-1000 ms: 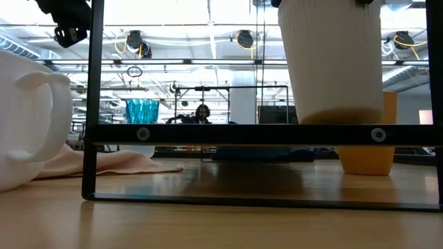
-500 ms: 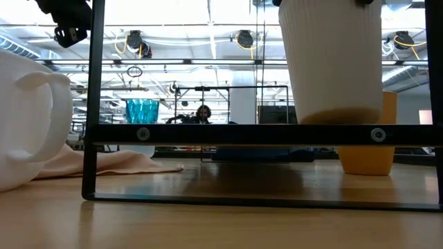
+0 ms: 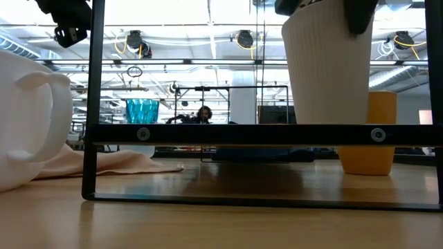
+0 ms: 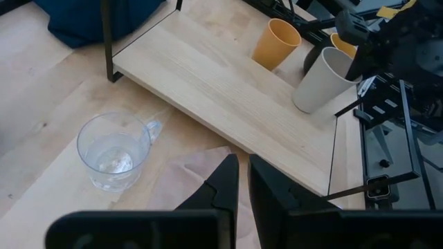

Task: Stack small to large cups/mugs on shelf
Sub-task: Put the white cup on the shelf

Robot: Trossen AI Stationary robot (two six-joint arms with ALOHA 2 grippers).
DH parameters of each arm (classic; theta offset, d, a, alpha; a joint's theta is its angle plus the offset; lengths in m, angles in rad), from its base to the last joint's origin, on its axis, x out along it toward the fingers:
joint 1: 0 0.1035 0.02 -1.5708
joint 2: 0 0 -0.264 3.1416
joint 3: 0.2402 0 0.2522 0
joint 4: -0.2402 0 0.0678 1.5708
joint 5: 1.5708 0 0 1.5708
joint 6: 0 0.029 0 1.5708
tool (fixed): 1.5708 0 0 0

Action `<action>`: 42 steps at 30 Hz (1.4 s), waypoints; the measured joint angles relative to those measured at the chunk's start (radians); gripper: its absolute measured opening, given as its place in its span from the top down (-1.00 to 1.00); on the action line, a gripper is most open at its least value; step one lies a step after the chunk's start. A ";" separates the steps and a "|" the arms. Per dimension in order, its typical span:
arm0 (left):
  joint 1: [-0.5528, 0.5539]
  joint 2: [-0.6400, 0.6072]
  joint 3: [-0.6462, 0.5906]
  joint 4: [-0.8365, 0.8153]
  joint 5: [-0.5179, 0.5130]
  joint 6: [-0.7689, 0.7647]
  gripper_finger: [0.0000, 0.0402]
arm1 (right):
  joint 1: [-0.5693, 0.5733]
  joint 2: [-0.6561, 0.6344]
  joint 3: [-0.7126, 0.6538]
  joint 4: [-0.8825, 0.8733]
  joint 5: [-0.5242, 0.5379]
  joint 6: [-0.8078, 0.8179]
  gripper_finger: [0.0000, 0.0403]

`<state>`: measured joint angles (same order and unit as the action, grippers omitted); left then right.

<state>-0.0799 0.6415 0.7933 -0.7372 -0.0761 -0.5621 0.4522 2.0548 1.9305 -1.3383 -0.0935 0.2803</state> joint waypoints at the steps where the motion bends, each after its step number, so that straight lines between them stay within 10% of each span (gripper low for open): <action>1: 0.000 0.000 0.000 0.000 0.000 0.000 0.84 | 0.000 0.000 0.000 0.001 -0.002 0.003 1.00; 42: 0.000 0.000 0.000 0.000 0.026 0.001 0.84 | 0.006 0.006 0.006 0.155 -0.129 0.039 0.70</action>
<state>-0.0799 0.6413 0.7933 -0.7376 -0.0505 -0.5610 0.4587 2.0605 1.9369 -1.1828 -0.2224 0.3188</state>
